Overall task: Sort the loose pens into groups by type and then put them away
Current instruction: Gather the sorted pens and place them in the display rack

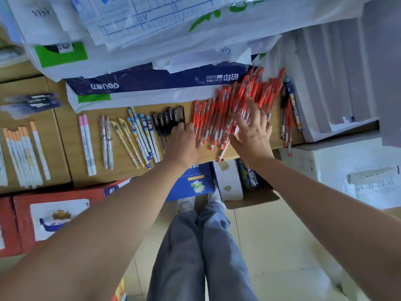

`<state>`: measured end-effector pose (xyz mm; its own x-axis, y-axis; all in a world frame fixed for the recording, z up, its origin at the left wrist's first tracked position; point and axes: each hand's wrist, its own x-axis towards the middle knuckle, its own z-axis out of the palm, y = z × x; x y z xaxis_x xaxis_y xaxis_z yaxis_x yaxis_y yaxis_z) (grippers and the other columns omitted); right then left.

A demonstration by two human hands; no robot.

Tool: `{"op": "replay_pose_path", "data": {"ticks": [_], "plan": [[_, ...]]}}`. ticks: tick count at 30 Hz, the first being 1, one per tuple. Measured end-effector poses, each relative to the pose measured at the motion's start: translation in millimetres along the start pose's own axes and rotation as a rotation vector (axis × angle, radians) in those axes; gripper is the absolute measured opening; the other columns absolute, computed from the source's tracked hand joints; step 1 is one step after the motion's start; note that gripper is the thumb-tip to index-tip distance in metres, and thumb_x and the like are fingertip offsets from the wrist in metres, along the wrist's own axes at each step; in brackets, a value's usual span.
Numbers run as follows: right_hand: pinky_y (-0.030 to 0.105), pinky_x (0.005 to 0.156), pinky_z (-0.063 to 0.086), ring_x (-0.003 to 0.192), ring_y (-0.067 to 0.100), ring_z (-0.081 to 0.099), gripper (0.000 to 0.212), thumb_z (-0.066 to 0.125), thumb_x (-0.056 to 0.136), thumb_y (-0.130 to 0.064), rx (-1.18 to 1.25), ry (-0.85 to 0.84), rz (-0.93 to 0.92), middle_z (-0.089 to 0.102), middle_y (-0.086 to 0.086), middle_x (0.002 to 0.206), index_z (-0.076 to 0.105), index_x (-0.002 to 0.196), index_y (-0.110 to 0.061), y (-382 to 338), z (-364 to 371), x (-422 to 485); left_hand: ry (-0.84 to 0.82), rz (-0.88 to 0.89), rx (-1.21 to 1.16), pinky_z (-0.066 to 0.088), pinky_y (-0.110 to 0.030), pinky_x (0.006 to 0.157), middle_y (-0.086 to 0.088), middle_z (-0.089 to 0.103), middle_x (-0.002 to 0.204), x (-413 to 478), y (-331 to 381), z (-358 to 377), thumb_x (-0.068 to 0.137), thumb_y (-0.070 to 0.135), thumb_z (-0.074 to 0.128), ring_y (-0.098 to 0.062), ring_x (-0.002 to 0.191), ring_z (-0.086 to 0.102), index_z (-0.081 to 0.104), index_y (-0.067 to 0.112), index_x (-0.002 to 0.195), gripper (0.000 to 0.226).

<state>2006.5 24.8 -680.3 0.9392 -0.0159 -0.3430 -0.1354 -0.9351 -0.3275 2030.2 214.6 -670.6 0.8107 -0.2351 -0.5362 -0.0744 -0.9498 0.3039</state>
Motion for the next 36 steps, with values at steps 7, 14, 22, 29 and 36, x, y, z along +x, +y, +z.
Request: {"op": "replay_pose_path", "data": {"ticks": [7, 14, 22, 29, 36], "plan": [[0.054, 0.114, 0.022, 0.146, 0.036, -0.004, 0.083, 0.062, 0.089, -0.029, 0.151, -0.060, 0.199, -0.007, 0.010, 0.160, 0.010, 0.153, -0.032, 6, 6, 4, 0.039, 0.001, -0.168, 0.045, -0.032, 0.088, -0.018, 0.044, 0.123, 4, 7, 8, 0.091, 0.020, 0.060, -0.028, 0.099, 0.056, 0.039, 0.003, 0.135, 0.052], [0.045, 0.115, 0.024, 0.147, 0.031, 0.007, 0.087, 0.059, 0.081, 0.004, 0.206, -0.016, 0.166, 0.003, 0.005, 0.160, 0.020, 0.149, -0.033, 23, 1, 4, -0.059, 0.091, -0.186, 0.044, -0.034, 0.092, -0.019, 0.039, 0.132, 9, 18, 8, 0.090, 0.019, 0.059, -0.029, 0.106, 0.055, 0.032, 0.002, 0.142, 0.061], [0.043, 0.110, 0.034, 0.137, 0.029, 0.030, 0.066, 0.058, 0.082, -0.005, 0.180, 0.032, 0.085, 0.025, 0.004, 0.154, 0.038, 0.142, -0.023, 33, -10, 6, -0.010, 0.123, -0.082, 0.047, -0.033, 0.096, -0.016, 0.041, 0.130, 12, 20, 12, 0.090, 0.020, 0.059, -0.026, 0.113, 0.051, 0.034, 0.003, 0.141, 0.060], [0.046, 0.089, 0.047, 0.110, 0.035, 0.048, 0.044, 0.056, 0.079, -0.004, 0.108, 0.198, 0.211, 0.045, 0.018, 0.127, 0.048, 0.122, -0.004, 51, -32, 3, 0.097, 0.189, 0.107, 0.036, -0.043, 0.107, -0.016, 0.028, 0.144, 15, 54, 6, 0.084, 0.025, 0.064, -0.033, 0.131, 0.032, 0.034, 0.017, 0.145, 0.069], [0.042, 0.089, 0.045, 0.112, 0.034, 0.043, 0.043, 0.052, 0.092, -0.009, 0.027, 0.085, 0.393, 0.039, 0.020, 0.129, 0.036, 0.131, 0.000, 77, -33, 18, 0.042, 0.336, 0.169, 0.017, -0.051, 0.118, -0.010, 0.009, 0.159, 27, 71, 13, 0.085, 0.023, 0.064, -0.033, 0.145, 0.011, 0.031, 0.028, 0.149, 0.072]]}}
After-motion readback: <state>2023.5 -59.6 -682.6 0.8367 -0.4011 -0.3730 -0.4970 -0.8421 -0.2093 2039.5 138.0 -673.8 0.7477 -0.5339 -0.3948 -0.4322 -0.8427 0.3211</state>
